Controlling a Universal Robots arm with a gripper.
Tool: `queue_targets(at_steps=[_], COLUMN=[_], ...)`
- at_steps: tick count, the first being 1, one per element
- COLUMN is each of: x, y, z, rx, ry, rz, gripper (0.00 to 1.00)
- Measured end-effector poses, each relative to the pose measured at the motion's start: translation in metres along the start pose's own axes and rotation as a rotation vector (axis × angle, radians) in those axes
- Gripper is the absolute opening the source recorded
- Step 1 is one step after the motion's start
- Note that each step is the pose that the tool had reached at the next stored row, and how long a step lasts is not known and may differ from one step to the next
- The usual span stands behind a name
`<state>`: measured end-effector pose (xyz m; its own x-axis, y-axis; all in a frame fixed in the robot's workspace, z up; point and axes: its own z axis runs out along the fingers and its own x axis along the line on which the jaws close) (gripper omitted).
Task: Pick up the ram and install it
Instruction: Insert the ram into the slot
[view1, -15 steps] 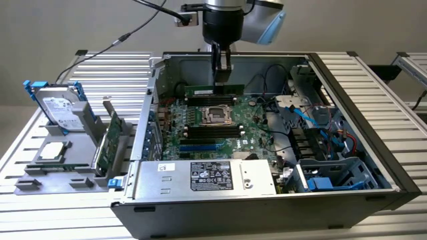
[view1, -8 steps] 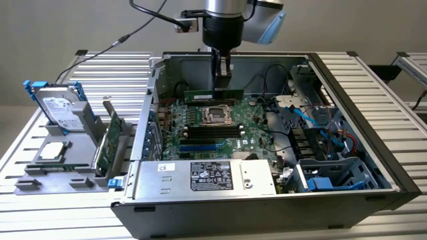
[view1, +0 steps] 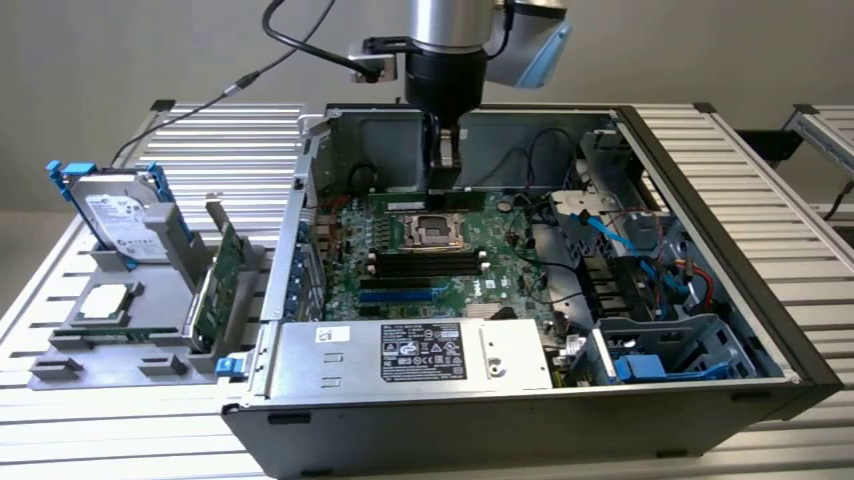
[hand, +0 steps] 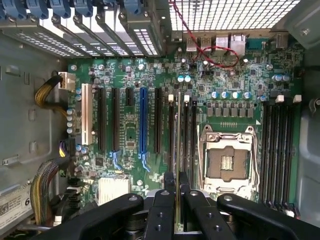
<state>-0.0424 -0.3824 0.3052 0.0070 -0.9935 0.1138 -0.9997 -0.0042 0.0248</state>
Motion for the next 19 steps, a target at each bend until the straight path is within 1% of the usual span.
queue_targets(at_steps=[12,19], x=[0.002,0.002], y=[-0.0005,-0.0012], z=[0.0222,0.0347], rx=[-0.0033,-0.0064], ry=[-0.0001,0.0], rz=[0.0,0.0], gripper=[0.14,0.14])
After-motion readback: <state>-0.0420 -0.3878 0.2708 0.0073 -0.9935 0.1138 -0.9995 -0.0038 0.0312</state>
